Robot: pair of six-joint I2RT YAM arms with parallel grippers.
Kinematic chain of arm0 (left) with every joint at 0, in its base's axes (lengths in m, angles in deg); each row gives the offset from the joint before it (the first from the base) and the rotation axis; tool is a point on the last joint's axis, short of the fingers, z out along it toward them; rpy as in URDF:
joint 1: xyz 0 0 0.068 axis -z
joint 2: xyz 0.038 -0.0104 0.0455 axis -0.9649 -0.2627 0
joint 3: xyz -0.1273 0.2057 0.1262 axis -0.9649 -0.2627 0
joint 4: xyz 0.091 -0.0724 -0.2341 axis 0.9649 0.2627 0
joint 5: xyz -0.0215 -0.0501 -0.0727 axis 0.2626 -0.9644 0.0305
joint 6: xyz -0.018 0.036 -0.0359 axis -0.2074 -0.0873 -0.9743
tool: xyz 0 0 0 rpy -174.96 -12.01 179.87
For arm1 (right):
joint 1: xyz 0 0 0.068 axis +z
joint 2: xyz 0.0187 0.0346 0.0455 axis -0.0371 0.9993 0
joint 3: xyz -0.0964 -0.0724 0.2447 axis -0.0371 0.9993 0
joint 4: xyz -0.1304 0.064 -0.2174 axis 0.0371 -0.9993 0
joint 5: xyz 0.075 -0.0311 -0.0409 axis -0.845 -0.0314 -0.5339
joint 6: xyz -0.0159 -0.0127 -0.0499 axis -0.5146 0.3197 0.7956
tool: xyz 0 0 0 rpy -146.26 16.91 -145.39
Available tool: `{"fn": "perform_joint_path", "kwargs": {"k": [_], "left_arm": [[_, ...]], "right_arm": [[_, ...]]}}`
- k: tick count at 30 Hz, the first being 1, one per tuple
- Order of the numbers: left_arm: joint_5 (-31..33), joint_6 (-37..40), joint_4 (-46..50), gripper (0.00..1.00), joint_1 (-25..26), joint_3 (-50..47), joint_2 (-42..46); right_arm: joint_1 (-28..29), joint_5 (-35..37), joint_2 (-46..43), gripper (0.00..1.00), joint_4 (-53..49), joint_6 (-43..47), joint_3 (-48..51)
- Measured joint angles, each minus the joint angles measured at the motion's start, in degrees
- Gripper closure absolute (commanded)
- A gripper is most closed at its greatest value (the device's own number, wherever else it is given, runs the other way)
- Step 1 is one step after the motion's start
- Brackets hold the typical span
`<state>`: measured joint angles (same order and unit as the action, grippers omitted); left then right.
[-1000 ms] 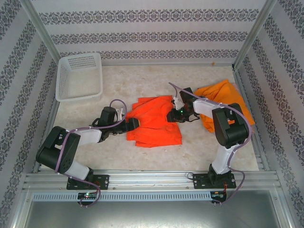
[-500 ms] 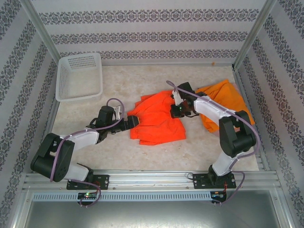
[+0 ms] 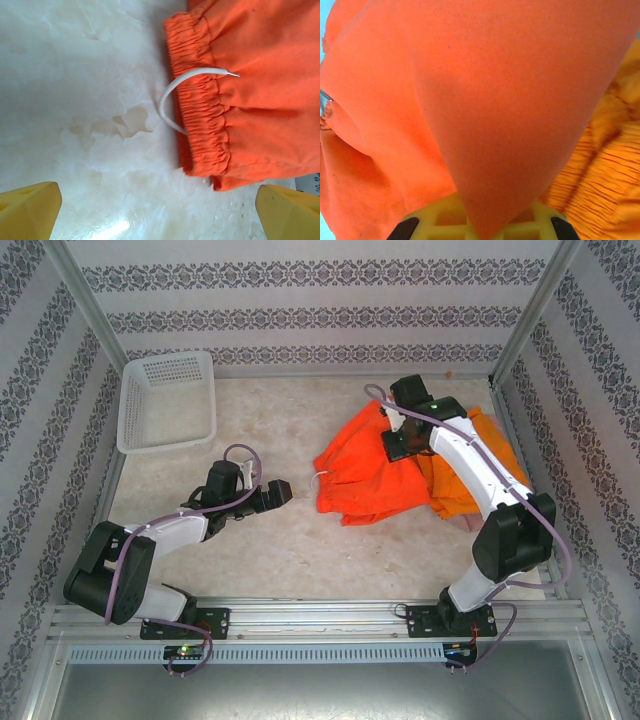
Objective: Fold and stack the shorts
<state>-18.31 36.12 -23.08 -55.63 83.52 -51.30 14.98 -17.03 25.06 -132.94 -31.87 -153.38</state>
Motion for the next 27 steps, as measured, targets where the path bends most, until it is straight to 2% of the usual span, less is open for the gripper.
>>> {"fn": "perform_joint_path", "kwargs": {"k": [13, 27], "left_arm": [[0.00, -0.04, -0.44, 0.00, 0.00, 0.00, -0.37], [0.00, -0.20, -0.42, 0.00, 0.00, 0.00, -0.87]], "right_arm": [[-3.15, 7.02, 0.55, 1.00, -11.52, 7.30, -13.05], [-10.91, 7.32, 1.20, 1.00, -19.15, 11.02, -23.80]]}}
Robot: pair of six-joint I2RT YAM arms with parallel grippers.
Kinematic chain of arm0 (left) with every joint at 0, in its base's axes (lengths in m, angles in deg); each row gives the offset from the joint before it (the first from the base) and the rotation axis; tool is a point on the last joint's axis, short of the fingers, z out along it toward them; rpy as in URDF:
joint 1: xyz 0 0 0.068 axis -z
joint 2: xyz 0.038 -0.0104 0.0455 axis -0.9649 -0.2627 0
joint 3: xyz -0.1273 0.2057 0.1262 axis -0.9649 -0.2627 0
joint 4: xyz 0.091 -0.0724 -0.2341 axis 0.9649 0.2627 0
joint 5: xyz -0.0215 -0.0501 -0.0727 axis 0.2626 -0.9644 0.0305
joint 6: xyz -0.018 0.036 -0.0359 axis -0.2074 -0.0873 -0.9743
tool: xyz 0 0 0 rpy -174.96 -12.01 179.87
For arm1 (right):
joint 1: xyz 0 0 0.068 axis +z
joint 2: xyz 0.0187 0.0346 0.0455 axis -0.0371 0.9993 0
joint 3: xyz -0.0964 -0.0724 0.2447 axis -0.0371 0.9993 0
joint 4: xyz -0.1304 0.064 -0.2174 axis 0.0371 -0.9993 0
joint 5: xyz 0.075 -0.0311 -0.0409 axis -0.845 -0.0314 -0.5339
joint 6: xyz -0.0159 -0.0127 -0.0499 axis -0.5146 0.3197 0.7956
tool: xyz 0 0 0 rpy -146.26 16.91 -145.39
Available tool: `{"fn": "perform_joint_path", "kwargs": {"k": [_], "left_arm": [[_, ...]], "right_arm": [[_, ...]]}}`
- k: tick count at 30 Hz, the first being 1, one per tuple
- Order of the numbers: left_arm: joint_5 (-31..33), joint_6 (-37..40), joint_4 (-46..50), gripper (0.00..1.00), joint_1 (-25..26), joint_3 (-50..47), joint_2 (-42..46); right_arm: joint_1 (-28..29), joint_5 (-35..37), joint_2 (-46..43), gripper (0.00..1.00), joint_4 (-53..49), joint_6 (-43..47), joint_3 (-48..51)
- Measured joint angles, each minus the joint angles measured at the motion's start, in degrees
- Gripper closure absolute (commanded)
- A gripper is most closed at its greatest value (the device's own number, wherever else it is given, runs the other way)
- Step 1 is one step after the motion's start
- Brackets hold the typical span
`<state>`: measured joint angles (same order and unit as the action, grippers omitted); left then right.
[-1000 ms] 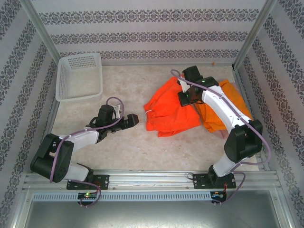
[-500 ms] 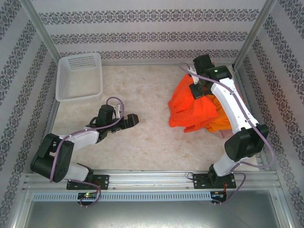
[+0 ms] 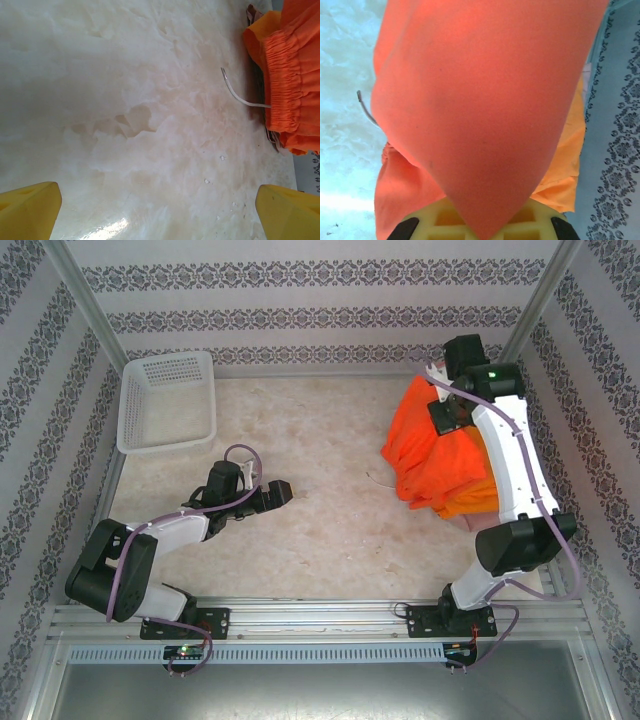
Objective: Fold and stack the shorts
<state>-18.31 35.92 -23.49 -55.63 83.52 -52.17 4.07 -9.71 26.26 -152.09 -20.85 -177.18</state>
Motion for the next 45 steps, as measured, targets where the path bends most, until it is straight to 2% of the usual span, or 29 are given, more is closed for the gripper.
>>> {"fn": "perform_joint_path", "kwargs": {"k": [15, 23, 34, 45], "left_arm": [[0.24, 0.07, 0.26, 0.00, 0.00, 0.50, 0.00], [0.26, 0.20, 0.28, 0.00, 0.00, 0.52, -0.07], [0.42, 0.24, 0.92, 0.00, 0.00, 1.27, -1.09], [1.53, 0.28, 1.53, 0.00, 0.00, 1.27, -1.07]], "right_arm": [[-8.52, 0.42, 1.20, 1.00, -1.27, 4.87, -2.69], [-13.66, 1.27, 4.46, 1.00, 2.21, 7.30, -2.49], [-16.00, 5.90, 5.35, 1.00, 15.15, 12.20, 9.40], [-20.00, 10.60, 12.92, 1.00, 22.32, 11.93, 14.01]]}}
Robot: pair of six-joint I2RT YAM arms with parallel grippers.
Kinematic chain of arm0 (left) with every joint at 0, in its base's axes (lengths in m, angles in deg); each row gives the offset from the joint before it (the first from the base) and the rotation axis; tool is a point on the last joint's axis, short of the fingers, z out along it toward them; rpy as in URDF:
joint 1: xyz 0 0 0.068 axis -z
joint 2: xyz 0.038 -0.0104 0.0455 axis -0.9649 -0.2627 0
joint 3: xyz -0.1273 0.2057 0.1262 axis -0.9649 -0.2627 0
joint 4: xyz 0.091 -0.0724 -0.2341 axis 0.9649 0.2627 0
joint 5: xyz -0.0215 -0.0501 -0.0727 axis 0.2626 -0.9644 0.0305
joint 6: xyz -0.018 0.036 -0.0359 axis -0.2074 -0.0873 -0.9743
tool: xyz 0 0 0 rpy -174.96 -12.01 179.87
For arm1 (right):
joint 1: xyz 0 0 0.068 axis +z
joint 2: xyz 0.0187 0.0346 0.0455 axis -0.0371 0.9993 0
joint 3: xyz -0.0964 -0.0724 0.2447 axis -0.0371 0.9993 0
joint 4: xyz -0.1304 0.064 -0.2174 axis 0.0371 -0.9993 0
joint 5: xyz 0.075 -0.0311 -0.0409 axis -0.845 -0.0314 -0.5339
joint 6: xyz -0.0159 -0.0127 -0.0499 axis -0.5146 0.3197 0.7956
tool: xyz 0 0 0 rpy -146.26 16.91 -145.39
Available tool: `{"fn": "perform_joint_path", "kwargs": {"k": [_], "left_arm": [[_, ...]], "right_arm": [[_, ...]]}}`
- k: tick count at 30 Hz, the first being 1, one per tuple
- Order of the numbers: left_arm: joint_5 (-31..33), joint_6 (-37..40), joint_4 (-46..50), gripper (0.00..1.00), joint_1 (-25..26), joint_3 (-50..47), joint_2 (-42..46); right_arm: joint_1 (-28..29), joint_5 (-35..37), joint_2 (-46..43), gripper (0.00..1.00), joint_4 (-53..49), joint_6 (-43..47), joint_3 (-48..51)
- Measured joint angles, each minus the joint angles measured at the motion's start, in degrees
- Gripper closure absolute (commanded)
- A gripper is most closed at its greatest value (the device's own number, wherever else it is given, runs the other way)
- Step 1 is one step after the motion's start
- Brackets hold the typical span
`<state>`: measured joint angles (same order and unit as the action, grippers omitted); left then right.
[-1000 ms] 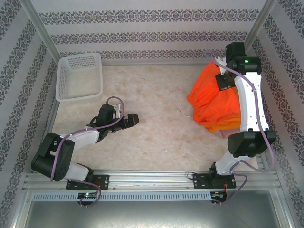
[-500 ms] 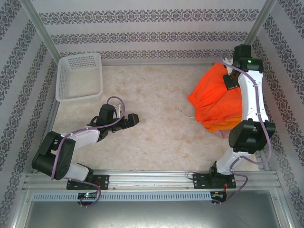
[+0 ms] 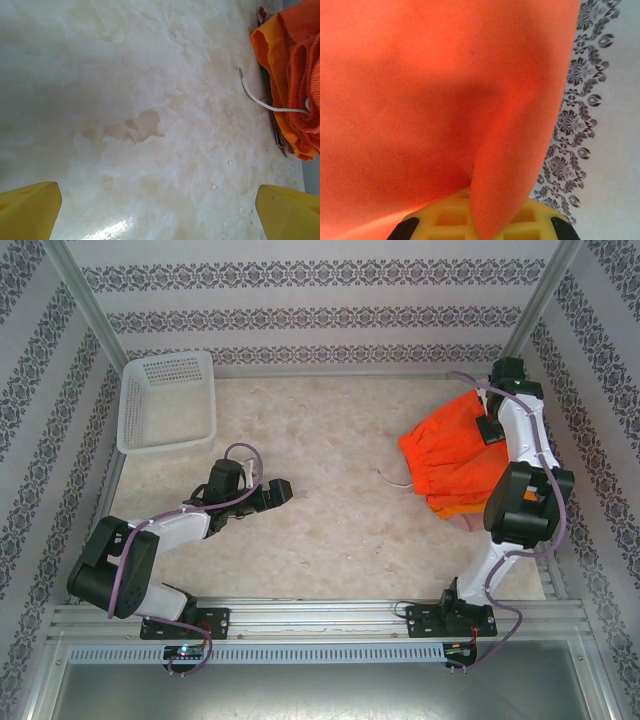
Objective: Fold and stack the shorts
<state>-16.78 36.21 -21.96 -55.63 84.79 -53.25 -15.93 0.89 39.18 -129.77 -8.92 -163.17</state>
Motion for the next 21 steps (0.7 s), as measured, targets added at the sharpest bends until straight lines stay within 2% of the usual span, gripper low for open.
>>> {"fn": "perform_joint_path", "kwargs": {"k": [2, 5, 10, 13, 17, 21], "left_arm": [[0.02, 0.02, 0.00, 0.00, 0.00, 0.00, 0.04], [0.07, 0.15, 0.00, 0.00, 0.00, 0.00, 0.22], [0.22, 0.22, 0.02, 0.00, -0.02, -0.02, 1.07], [0.39, 0.44, 0.22, 0.00, -0.04, -0.15, 2.27], [0.63, 0.83, 0.26, 0.00, -0.11, -0.39, 3.41], [1.22, 1.03, 0.33, 0.00, -0.11, -0.57, 3.69]], "right_arm": [[-0.26, 0.57, 1.11, 1.00, 1.05, -0.31, 0.55], [-0.31, 1.31, 2.16, 0.83, 2.82, -1.36, 1.95], [-0.35, 2.71, 2.97, 0.39, 4.87, -4.00, 4.39], [-0.63, 3.02, 2.95, 0.23, 5.16, -6.01, 4.63], [-1.55, 0.70, 2.47, 0.11, 4.72, -9.68, 3.82], [-2.19, -8.41, -2.54, 0.07, 4.92, -15.65, 3.69]]}}
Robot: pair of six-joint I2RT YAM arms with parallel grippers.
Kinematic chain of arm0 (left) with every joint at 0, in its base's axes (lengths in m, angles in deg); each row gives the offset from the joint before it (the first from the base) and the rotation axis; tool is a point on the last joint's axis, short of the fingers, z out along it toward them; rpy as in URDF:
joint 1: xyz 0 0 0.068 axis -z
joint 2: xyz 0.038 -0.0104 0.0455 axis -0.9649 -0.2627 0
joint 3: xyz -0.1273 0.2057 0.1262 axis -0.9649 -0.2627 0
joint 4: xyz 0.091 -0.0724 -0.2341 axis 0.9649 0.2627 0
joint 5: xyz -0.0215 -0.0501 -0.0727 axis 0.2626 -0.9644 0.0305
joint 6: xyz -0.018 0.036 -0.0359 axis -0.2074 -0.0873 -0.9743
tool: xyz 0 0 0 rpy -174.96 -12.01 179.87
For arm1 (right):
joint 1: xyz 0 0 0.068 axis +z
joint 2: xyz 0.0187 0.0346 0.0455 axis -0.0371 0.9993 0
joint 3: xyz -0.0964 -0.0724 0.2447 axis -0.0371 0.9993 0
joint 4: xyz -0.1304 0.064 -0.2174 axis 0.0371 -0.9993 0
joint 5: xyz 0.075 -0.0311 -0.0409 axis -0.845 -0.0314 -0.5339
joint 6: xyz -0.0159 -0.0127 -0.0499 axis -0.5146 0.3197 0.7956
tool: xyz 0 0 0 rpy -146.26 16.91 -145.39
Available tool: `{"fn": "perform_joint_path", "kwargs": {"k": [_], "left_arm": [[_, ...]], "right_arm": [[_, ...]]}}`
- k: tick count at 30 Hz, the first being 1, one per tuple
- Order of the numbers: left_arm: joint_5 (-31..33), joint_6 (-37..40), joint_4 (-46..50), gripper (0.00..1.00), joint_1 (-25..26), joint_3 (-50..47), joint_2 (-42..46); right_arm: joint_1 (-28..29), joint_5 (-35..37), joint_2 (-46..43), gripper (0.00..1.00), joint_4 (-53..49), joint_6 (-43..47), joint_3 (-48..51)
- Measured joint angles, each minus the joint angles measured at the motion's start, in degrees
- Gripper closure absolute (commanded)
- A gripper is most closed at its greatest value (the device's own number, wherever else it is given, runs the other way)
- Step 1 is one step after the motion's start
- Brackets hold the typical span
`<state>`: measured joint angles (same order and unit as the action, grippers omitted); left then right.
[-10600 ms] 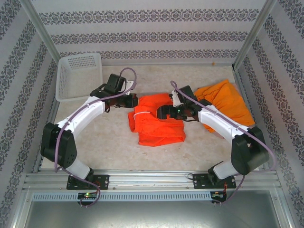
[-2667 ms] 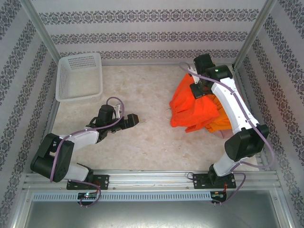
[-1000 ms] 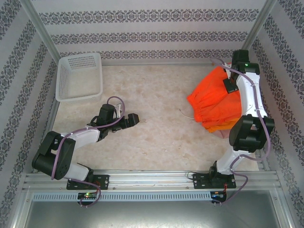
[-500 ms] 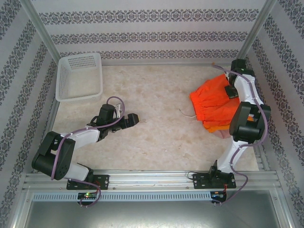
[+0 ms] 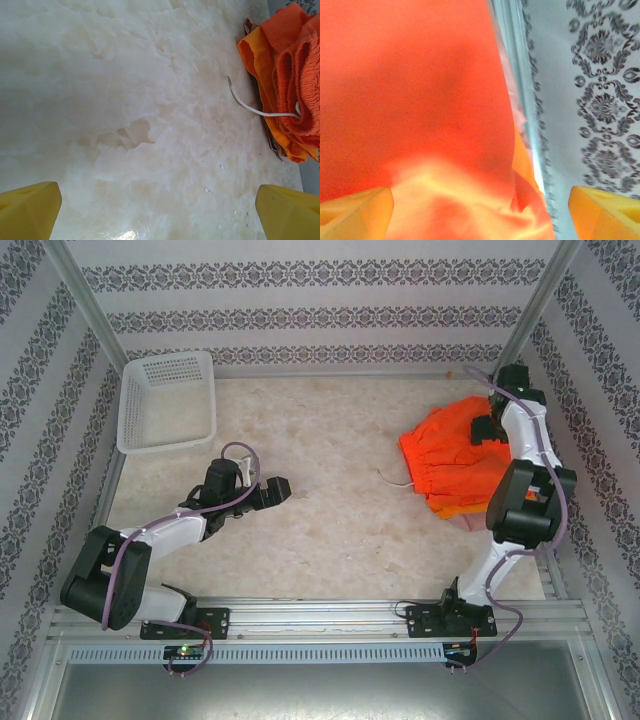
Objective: Fold and stack the shorts
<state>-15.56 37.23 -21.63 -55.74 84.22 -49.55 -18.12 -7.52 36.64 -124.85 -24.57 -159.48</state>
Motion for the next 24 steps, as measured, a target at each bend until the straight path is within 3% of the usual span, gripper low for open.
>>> {"fn": "perform_joint_path", "kwargs": {"k": [5, 9, 16, 24], "left_arm": [[0.24, 0.02, 0.11, 0.00, 0.00, -0.33, 0.07], [0.26, 0.02, 0.15, 0.00, 0.00, -0.35, 0.28], [0.28, 0.02, 0.33, 0.00, 0.00, -0.55, 0.63], [0.66, 0.02, 0.81, 0.00, 0.00, -1.55, 1.33]], "right_arm": [[0.13, -13.99, -10.10, 0.03, 2.97, -7.21, -0.04], [0.52, -25.18, -12.61, 0.02, 7.85, -13.00, 0.04], [0.76, -38.77, -2.51, 0.02, 16.28, -22.03, 0.46], [-0.09, -41.24, 11.34, 0.02, 18.36, -27.17, -0.68]]}}
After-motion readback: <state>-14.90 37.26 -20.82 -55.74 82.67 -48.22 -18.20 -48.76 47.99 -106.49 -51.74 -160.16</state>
